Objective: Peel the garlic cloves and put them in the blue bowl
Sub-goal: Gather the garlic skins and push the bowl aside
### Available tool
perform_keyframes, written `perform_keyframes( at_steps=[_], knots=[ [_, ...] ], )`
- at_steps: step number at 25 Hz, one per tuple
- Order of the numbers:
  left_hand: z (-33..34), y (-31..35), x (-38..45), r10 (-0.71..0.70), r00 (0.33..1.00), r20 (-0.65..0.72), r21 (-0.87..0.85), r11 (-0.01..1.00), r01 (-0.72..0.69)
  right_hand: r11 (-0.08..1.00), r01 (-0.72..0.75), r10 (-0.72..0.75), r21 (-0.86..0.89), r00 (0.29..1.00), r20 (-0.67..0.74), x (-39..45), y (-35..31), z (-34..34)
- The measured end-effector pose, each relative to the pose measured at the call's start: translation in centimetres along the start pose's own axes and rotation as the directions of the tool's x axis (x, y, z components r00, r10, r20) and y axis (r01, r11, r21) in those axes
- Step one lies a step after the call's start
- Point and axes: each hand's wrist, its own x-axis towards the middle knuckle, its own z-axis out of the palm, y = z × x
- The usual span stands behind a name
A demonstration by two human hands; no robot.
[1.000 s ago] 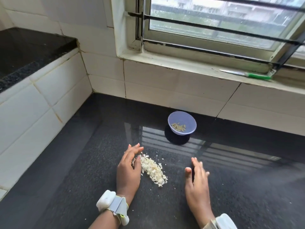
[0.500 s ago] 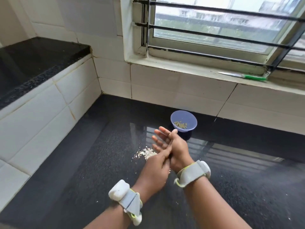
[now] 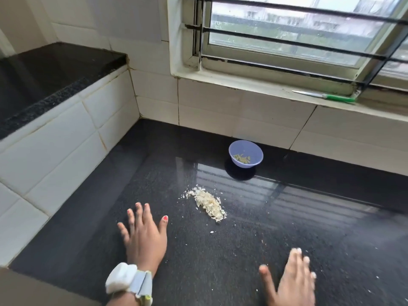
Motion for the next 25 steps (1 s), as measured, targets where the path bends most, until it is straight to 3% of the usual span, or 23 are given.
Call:
perform_keyframes(
  at_steps=[4, 8, 9, 10, 11, 13, 14, 15, 17, 18, 19, 21, 25],
  knots=[
    [1.6, -0.7, -0.8, 0.133, 0.989, 0.064, 0.120, 0.983, -0.140, 0.967, 0.252, -0.248, -0.041, 0.966, 0.078, -2.4, -3.4, 2.3],
    [1.4, 2.6, 0.1, 0.281, 0.913, 0.297, 0.033, 0.952, -0.303, 0.963, 0.254, -0.212, -0.090, 0.921, 0.327, 1.7, -10.3, 4.9],
    [1.6, 3.0, 0.6, 0.351, 0.894, 0.278, -0.026, 0.933, -0.358, 0.964, 0.258, -0.217, -0.072, 0.910, 0.352, 3.2, -11.8, 5.2],
    [1.3, 3.3, 1.2, 0.381, 0.897, 0.225, -0.121, 0.924, -0.362, 0.968, 0.251, -0.232, -0.029, 0.928, 0.292, 4.9, -13.2, 5.6],
    [0.7, 3.3, 1.9, 0.355, 0.909, 0.219, -0.304, 0.910, -0.283, 0.970, 0.239, -0.241, 0.033, 0.949, 0.202, 5.9, -14.3, 5.8],
    [-0.9, 2.5, 3.4, 0.250, 0.956, 0.155, -0.555, 0.822, -0.125, 0.942, 0.318, -0.332, 0.106, 0.929, 0.165, 5.3, -14.7, 5.1],
    [-2.3, 2.0, 4.0, 0.161, 0.979, 0.121, -0.646, 0.762, -0.046, 0.898, 0.429, -0.439, 0.096, 0.889, 0.132, 3.8, -14.7, 4.6],
    [-2.8, 1.3, 4.8, 0.083, 0.995, 0.051, -0.670, 0.742, -0.028, 0.813, 0.579, -0.582, 0.068, 0.801, 0.138, 1.8, -14.8, 4.2],
    [-3.4, 0.6, 6.0, 0.036, 0.999, 0.002, -0.680, 0.733, -0.025, 0.494, 0.868, -0.849, 0.036, 0.474, 0.234, -2.5, -15.4, 5.1],
    [-3.7, 0.6, 6.3, 0.045, 0.999, 0.004, -0.683, 0.730, -0.030, 0.361, 0.932, -0.898, 0.025, 0.340, 0.279, -3.9, -15.8, 5.9],
    [-3.6, 0.7, 6.6, 0.049, 0.999, 0.000, -0.668, 0.743, -0.036, 0.314, 0.949, -0.903, 0.035, 0.287, 0.320, -4.3, -16.4, 6.7],
    [-3.4, 0.6, 6.9, 0.058, 0.998, -0.024, -0.646, 0.761, -0.060, 0.354, 0.935, -0.881, -0.012, 0.338, 0.332, -2.6, -18.1, 7.5],
    [-3.2, 0.1, 6.7, 0.037, 0.998, -0.054, -0.640, 0.766, -0.063, 0.541, 0.833, -0.775, -0.116, 0.547, 0.315, 3.1, -19.3, 8.0]
  ],
)
